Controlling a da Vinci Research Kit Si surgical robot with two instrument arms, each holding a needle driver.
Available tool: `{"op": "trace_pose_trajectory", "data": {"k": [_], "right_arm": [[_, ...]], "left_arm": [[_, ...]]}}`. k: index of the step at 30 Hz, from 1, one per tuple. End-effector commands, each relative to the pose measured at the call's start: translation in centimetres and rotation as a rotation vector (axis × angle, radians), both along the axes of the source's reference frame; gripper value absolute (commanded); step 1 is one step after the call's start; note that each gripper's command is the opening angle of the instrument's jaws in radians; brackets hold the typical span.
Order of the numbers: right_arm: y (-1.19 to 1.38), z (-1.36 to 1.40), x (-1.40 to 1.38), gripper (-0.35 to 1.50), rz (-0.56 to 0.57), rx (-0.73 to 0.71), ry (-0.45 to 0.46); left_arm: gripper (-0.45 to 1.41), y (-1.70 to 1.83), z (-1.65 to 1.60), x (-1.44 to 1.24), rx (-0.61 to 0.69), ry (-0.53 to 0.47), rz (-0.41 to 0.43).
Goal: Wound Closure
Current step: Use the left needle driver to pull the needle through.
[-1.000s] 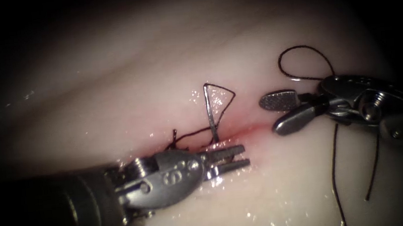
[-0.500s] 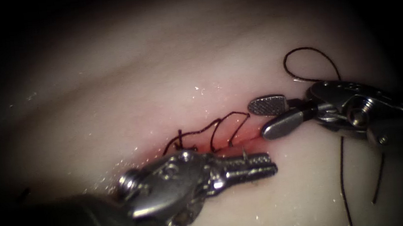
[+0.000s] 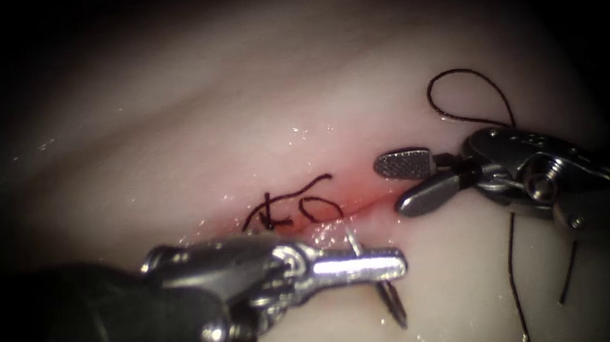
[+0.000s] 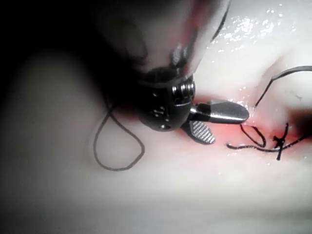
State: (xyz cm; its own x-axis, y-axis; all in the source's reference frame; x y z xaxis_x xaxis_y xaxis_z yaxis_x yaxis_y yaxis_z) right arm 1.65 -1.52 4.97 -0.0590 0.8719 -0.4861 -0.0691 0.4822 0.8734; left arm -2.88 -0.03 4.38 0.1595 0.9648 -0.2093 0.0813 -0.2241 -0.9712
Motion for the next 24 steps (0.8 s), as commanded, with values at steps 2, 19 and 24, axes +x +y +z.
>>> {"op": "trace_pose_trajectory", "data": {"k": [2,19,24], "right_arm": [[-0.11,0.04,0.05,0.84,0.01,-0.214,-0.032],[-0.41,-0.67,0.22,0.71,-0.072,-0.531,-0.139],[-0.43,-0.69,0.29,0.67,-0.072,-0.515,-0.199]], "left_arm": [[-0.45,0.02,-0.07,-0.02,-0.259,0.034,-0.015],[-0.45,-0.11,-1.43,0.25,-1.227,0.392,0.114],[-0.45,-0.1,-1.59,0.28,-1.296,0.45,0.129]]}}
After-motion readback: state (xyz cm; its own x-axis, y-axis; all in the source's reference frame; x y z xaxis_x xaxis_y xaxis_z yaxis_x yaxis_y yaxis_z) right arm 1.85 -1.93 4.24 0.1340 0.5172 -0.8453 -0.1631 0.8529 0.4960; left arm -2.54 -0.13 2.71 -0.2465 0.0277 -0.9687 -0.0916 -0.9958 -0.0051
